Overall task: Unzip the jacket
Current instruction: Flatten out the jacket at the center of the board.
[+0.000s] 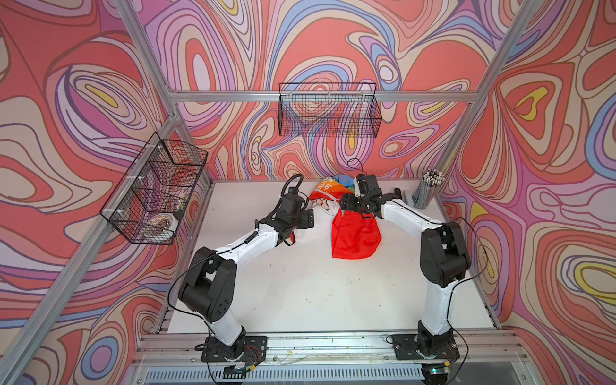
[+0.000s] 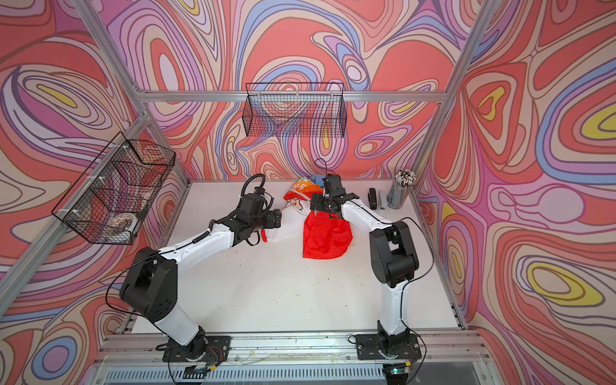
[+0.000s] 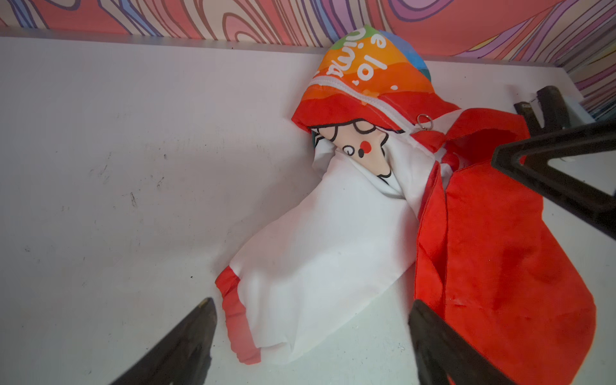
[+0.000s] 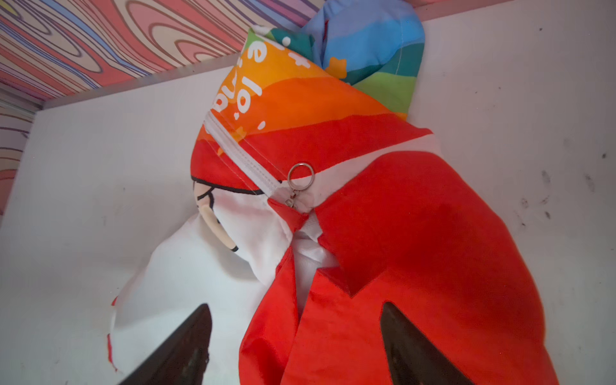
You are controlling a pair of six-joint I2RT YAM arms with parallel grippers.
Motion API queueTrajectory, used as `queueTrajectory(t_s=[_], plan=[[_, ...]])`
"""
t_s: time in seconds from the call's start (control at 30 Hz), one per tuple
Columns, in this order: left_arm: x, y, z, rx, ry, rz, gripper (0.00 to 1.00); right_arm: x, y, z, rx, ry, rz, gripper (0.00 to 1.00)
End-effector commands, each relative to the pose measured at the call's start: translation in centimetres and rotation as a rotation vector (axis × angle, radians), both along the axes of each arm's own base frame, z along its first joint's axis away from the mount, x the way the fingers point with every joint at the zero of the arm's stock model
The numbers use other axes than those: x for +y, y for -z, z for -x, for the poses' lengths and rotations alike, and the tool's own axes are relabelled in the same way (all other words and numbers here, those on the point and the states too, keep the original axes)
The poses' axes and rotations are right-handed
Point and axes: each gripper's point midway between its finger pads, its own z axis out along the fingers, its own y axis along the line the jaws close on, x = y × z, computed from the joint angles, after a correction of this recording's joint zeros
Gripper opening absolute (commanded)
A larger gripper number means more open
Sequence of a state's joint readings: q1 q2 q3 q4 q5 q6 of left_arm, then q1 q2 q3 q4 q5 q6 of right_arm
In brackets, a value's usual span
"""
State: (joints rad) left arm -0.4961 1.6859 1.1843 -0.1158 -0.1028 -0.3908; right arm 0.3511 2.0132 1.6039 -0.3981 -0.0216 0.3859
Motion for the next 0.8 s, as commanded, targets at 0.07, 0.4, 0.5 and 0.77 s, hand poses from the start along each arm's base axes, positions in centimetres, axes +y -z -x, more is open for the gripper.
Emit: queueTrajectory(t_s=[0.07,0.4,0.5,0.77], plan=[[0.9,1.5,-0.5,0.082,-0.064,-0.051,0.88,-2.7,1.1,-0.6,0.021,0.141,0.283,0.82],[1.6,4.7,-0.7,0.19,-0.112,-0.036,0.87,-3.0,2.1,-1.9,0.046,0.176,0.39,0.78],[1.6,5.8,-0.8,0.218,-0.116,-0.021,0.85,-3.2,2.5,-2.2,0.063,0.186,0.41,0.75],[1.5,8.0,-1.1,0.261,-0.116,-0.018,0.79,-3.5,3.8,-2.1,0.104,0.201,0.427,0.68]])
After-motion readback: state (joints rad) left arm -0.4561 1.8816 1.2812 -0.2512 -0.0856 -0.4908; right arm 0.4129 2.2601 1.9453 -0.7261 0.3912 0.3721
